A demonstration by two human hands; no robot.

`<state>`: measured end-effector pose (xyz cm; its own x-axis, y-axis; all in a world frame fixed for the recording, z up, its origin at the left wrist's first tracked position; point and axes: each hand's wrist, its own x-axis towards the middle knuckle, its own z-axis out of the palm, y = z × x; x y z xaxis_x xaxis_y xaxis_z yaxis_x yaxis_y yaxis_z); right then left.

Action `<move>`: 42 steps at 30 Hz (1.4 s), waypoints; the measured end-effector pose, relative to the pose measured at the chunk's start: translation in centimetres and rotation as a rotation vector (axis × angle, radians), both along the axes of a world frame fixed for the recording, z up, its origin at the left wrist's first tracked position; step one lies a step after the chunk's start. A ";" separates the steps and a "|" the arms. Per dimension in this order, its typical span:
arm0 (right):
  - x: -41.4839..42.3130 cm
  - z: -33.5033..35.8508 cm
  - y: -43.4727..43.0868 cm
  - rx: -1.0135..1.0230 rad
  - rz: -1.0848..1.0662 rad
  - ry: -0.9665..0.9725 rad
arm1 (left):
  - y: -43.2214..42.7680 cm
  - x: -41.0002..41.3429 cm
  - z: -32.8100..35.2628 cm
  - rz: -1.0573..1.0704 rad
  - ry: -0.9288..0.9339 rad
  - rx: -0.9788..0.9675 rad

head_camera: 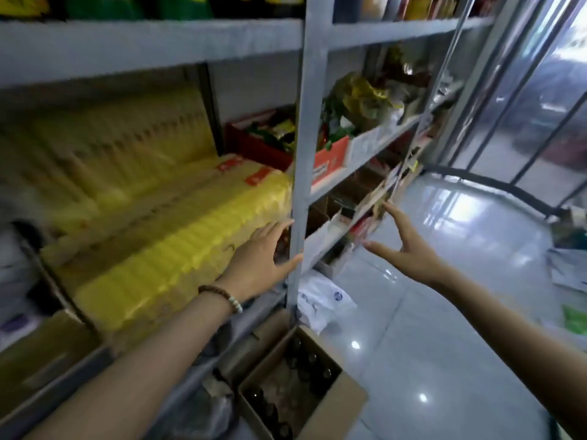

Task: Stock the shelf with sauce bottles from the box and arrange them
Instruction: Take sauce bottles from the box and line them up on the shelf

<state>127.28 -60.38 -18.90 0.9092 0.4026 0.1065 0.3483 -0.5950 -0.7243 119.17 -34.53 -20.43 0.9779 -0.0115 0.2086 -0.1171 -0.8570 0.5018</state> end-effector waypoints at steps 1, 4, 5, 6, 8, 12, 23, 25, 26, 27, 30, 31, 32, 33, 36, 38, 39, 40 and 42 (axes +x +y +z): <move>0.3 -2.8 -0.8 -0.008 -0.017 0.040 | -0.4 0.4 -3.0 0.007 0.057 -0.036; 0.3 -11.6 -2.2 -0.019 -0.058 0.205 | -1.0 0.8 -12.4 0.015 0.223 -0.134; 0.2 -14.6 -2.4 -0.023 -0.061 0.265 | -1.1 0.8 -15.6 0.015 0.275 -0.150; 0.0 -17.6 -2.5 -0.023 -0.063 0.317 | -1.1 0.8 -18.7 0.019 0.321 -0.150; -0.3 -23.9 -2.7 -0.010 -0.077 0.393 | -1.1 0.9 -24.8 0.042 0.410 -0.151; -0.5 -37.5 -3.1 -0.032 -0.101 0.539 | -1.0 1.7 -37.3 0.031 0.518 -0.170; 1.7 -66.9 -4.8 -0.126 -0.074 0.463 | -3.6 7.3 -68.4 -0.101 0.500 -0.392; 2.7 -69.4 -4.8 -0.109 -0.029 0.420 | -4.3 8.6 -71.9 -0.150 0.465 -0.421; 3.1 -70.4 -4.8 -0.093 -0.014 0.419 | -4.6 9.2 -73.4 -0.176 0.452 -0.431; 3.6 -71.2 -4.7 -0.082 -0.001 0.420 | -4.9 9.8 -74.6 -0.199 0.443 -0.439; 5.0 -72.9 -4.5 -0.142 0.073 0.394 | -5.6 11.6 -77.3 -0.258 0.407 -0.440; 5.4 -73.3 -4.4 -0.190 0.108 0.386 | -5.7 12.1 -78.0 -0.277 0.389 -0.432; 5.8 -73.6 -4.2 -0.246 0.142 0.370 | -5.7 12.7 -78.5 -0.296 0.377 -0.426; 6.1 -73.8 -4.1 -0.307 0.169 0.350 | -5.8 13.2 -79.0 -0.315 0.366 -0.421; 6.8 -73.8 -3.6 -0.457 0.215 0.306 | -6.2 14.4 -80.4 -0.364 0.377 -0.441; 7.2 -73.7 -3.2 -0.514 0.211 0.291 | -6.5 14.8 -81.7 -0.377 0.389 -0.488; 7.3 -73.6 -3.1 -0.525 0.205 0.286 | -6.8 14.8 -82.3 -0.372 0.384 -0.504; 7.2 -73.5 -3.0 -0.540 0.200 0.277 | -7.0 14.9 -82.8 -0.367 0.368 -0.516; 6.9 -73.6 -2.7 -0.621 0.196 0.227 | -7.3 14.8 -83.7 -0.354 0.319 -0.547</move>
<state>134.22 -63.06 -92.48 0.7859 0.4866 -0.3815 0.3719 -0.8649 -0.3372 133.98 -41.83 -104.09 0.9492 -0.3141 -0.0200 -0.1171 -0.4113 0.9040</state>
